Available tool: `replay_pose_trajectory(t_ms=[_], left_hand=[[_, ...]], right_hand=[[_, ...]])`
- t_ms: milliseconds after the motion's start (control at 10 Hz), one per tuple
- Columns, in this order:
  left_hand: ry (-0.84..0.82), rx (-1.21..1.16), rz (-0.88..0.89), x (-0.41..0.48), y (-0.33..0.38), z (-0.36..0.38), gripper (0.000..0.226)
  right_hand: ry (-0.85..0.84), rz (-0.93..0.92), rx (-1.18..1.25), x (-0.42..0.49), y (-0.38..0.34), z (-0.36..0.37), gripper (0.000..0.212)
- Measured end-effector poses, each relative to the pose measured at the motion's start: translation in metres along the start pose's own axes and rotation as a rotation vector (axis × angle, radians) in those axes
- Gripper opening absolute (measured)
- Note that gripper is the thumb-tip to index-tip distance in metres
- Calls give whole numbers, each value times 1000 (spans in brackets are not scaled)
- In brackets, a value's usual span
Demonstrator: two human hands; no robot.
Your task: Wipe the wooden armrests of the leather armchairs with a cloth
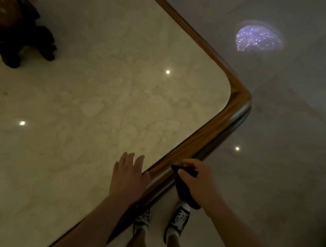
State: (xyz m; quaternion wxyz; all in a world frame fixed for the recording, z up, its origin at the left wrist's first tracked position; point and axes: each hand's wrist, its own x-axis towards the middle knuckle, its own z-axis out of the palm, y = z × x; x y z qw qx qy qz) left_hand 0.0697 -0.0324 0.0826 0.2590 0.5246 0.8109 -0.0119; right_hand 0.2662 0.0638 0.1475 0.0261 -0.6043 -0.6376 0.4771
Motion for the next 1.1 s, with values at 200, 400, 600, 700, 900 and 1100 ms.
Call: replay_pose_trajectory(t_ms=[200,400,600,700,900,1100], left_hand=[[18,57,-100,67,-38,59,70],[164,62,-158,130,-56,77,74],[182,61,-168,160,-60,92,75],[186,96,-169,160,-59,96,77],[130,95,-168,159,-57,88,76],[94,47,-196,157,-55,59,73]], right_hand=[[83,-287,-196,118,-16,43,36],[196,-449,-241,208,-37,70,36],[176,-516,-320,254,-22,85,36],[129,-509,-401,262,-12,89,39],[162,-518,-469,255,-9,88,50],[173,-569,-438,236,-22,77,48]])
